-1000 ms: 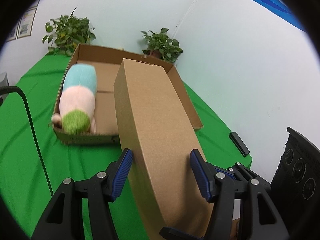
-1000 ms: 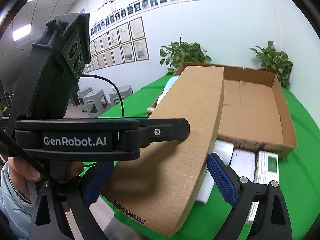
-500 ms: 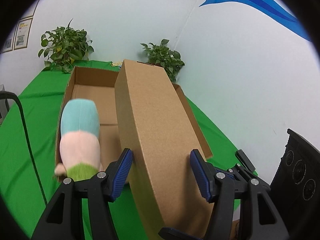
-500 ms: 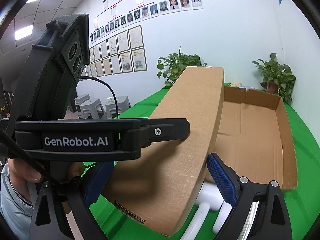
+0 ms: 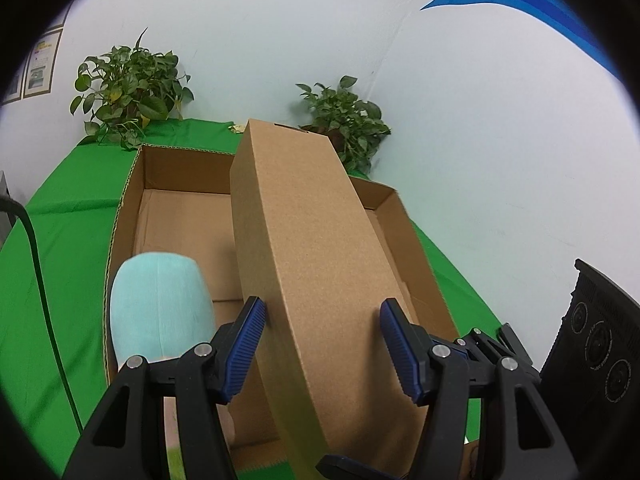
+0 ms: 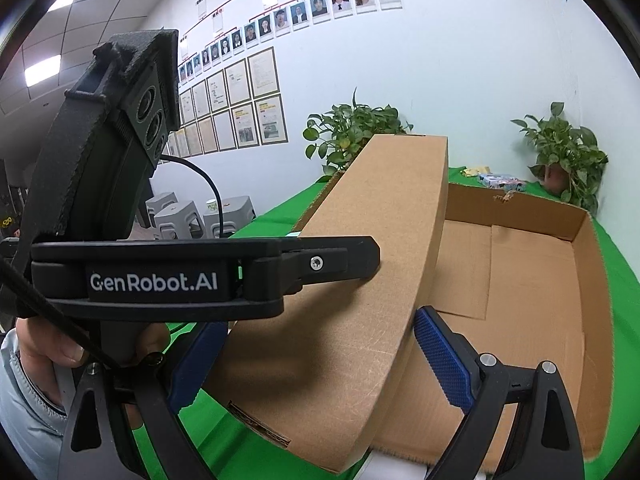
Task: Organize objects
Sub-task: 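Carry the brown box over the tray and lower it inside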
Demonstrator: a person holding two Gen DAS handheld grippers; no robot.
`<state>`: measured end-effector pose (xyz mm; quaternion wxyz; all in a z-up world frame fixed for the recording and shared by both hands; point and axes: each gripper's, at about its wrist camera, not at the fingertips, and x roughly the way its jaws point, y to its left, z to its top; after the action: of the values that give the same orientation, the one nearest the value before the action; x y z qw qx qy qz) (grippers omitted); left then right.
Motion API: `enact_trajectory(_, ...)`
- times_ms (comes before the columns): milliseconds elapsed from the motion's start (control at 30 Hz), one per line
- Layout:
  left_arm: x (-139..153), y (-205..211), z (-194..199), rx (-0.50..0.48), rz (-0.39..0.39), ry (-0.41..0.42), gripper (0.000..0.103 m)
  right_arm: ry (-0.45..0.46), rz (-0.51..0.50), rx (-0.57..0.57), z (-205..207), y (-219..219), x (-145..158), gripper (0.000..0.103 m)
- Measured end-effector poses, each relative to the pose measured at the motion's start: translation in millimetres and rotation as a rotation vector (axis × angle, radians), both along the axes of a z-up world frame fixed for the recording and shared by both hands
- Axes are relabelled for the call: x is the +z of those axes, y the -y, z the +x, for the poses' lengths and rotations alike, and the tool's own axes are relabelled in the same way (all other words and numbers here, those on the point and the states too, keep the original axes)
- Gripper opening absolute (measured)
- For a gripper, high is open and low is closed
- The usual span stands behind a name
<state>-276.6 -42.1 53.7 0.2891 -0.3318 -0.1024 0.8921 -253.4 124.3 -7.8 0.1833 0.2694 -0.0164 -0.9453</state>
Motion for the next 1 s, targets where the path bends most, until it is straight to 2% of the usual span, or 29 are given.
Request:
enact_trajectory(200, -18.8, -10.0, -26.2, 0.006, -0.040, 0.036, 0.059, 0.035, -0.029, 0.015, -41.9, -14.0, -24.4, 0.094)
enact_trajectory(467, -65.5, -22.0, -39.5, 0.044, -0.133, 0.156, 0.058, 0.162, -0.092, 0.060, -70.9, -21.0, -79.6, 0.094)
enact_trajectory(500, -67.5, -22.8, -39.2, 0.047, -0.143, 0.156, 0.056, 0.170, -0.096, 0.061, -73.8, -21.2, -83.2, 0.093)
enact_trajectory(567, -69.8, -24.8, -38.6, 0.044, -0.166, 0.162, 0.042, 0.200, -0.085, 0.047, -80.7, -18.9, -90.0, 0.093)
enact_trajectory(633, -73.2, -26.6, -40.6, 0.040, -0.184, 0.176, 0.036, 0.222, -0.073, 0.034, -87.3, -20.0, -97.0, 0.092)
enact_trajectory(1000, -79.9, -14.6, -29.5, 0.035, -0.183, 0.212, 0.020, 0.270, -0.036, 0.032, -102.3, -10.1, -118.5, 0.089)
